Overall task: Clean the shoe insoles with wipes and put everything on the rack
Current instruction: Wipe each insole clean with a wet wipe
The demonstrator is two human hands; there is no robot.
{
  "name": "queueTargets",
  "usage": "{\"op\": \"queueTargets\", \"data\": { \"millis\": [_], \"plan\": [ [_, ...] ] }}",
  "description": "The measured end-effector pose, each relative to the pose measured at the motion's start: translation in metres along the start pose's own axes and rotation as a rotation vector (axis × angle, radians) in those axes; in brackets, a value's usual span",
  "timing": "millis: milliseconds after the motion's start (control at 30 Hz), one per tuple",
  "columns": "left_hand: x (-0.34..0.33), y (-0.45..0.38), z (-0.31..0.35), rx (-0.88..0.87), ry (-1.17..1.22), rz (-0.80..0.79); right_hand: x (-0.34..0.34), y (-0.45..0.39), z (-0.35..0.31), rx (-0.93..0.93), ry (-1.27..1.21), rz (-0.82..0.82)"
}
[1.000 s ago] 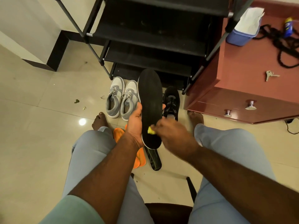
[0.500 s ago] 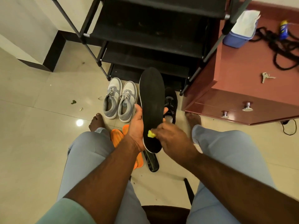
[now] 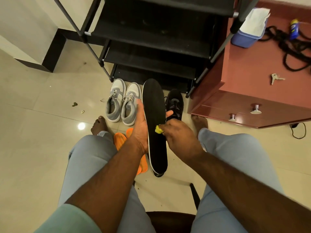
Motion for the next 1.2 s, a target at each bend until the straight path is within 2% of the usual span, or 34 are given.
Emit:
{"op": "queueTargets", "data": {
  "millis": [100, 233, 333, 433, 633, 867, 1033, 1200],
  "plan": [
    [-0.001, 0.002, 0.0, -0.026, 0.03, 0.0, 0.002, 0.005, -0.007, -0.047, -0.042, 0.056],
    [0.008, -0.002, 0.003, -0.065, 0.155, -0.007, 0.0, 0.008, -0.015, -0.098, -0.068, 0.021],
    [0.004, 0.004, -0.009, 0.014, 0.122, -0.04, -0.002, -0.01, -0.001, -0.232, -0.031, 0.094],
    [0.0, 0.01, -0.017, 0.032, 0.118, -0.034, -0.005, -0.024, 0.009, -0.36, -0.016, 0.065],
    [0.002, 0.003, -0.008, -0.062, 0.179, 0.019, -0.006, 0.006, -0.008, -0.258, -0.074, -0.054],
    [0.0, 0.006, -0.023, 0.018, 0.104, 0.018, 0.007, -0.03, 0.011, -0.428, -0.068, -0.053],
    [0.01, -0.002, -0.006, -0.033, 0.183, 0.038, 0.003, -0.002, -0.007, -0.311, -0.059, -0.178],
    [0.005, 0.001, -0.021, 0.03, 0.113, 0.0, 0.008, -0.021, 0.012, -0.399, -0.058, -0.133]
  ]
}}
Point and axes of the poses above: each hand's wrist, its own y-axis away from the middle knuckle, its own x-axis out of the back of the hand, z = x × y, the point moved 1 cm from there along -y, towards the middle knuckle, and after that the axes turned 13 degrees about y, right-handed, at the moved point
